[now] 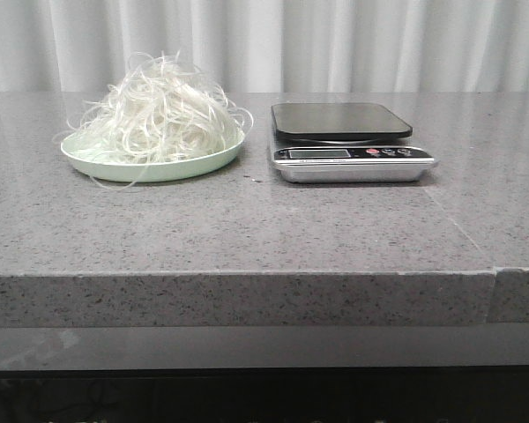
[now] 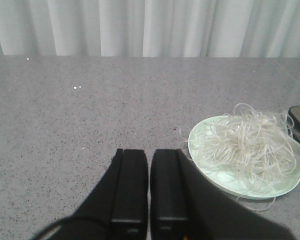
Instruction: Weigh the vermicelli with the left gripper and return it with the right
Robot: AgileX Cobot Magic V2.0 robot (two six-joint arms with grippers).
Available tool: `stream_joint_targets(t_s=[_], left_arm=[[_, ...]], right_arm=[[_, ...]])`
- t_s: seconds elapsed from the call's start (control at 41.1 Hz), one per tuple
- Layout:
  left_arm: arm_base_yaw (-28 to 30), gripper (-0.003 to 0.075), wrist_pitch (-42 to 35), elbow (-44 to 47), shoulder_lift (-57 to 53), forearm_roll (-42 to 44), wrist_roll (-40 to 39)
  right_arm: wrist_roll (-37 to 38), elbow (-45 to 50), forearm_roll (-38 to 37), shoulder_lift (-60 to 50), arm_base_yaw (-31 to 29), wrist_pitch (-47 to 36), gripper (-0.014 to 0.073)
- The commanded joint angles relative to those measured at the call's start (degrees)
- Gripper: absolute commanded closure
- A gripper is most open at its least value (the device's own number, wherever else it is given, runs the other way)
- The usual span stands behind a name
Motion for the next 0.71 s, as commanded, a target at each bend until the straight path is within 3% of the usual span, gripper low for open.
stream_joint_targets(t_s=[0.0,0.097,0.171,0.244,0.365,0.487,0.682], left_arm=[[0.03,0.0578,-3.81,-1.83,2.58,-0.68,-0.09],[0.03,0.0577,-3.71,-1.83,5.04,-0.68,-0.09],[0.03,0.0556,-3.71,-1.83,6.91,-0.68,-0.09],[0.03,0.0497,-3.95,-1.83,8.78,-0.68,-0.09],[0.03,0.0311,-5.26,-1.83,11.66,-0.68,-0.09],[-1.87,0.0171,-6.60,-3.12,15.50,-0.68,0.04],[-9.81,0.0174,-7.10,-8.85,23.27,-0.58,0.04]], right_arm=[[-0.69,-1.66,-0.29,1.79,-0.22,-2.47,0.0434],[-0.69,-1.66,-0.29,3.38,-0.22,-2.26,0.0405],[-0.69,-1.66,-0.29,4.19,-0.22,-2.31,0.0316],[-0.69,-1.66,-0.29,4.77,-0.22,-2.47,0.0209],[-0.69,-1.66,-0.29,5.04,-0.22,-2.52,0.0090],[-0.69,-1.66,-0.29,5.10,-0.22,-2.52,0.0088],[-0.69,-1.66,-0.29,5.10,-0.22,-2.52,0.0088]])
